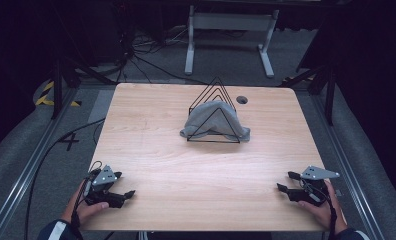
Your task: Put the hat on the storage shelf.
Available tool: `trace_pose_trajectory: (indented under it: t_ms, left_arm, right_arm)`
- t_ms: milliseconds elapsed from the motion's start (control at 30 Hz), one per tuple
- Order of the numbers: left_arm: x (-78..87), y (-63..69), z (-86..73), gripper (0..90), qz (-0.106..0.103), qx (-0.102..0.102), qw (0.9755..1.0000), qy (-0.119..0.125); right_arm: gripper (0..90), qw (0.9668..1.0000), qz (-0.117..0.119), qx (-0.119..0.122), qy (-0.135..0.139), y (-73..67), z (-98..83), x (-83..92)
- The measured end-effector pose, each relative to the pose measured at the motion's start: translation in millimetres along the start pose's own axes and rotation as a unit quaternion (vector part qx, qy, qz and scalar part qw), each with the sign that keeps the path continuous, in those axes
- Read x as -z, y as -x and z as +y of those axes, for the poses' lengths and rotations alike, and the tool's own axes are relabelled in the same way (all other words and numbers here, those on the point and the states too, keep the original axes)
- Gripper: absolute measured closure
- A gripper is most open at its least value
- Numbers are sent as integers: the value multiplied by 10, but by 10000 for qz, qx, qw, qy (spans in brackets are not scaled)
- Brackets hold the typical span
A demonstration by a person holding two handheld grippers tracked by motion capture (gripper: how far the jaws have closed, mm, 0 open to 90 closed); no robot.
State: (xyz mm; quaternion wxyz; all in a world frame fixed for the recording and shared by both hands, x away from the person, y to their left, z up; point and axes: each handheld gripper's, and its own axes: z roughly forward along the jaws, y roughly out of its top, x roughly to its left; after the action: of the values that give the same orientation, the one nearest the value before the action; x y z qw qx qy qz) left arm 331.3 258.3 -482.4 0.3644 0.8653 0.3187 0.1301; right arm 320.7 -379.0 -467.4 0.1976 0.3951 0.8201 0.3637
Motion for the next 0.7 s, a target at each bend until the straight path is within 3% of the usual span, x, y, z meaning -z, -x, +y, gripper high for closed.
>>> trace_pose_trajectory:
  t_ms: [233, 700]
  left_arm:
    - [-5, 6, -1, 156, 22, 55, 10000, 10]
    - [-12, 11, -5, 151, 31, 84, 10000, 40]
  right_arm:
    - [248, 9999, -86, -109, -47, 11, 9, -16]
    - [246, 9998, -116, -132, -41, 15, 8, -17]
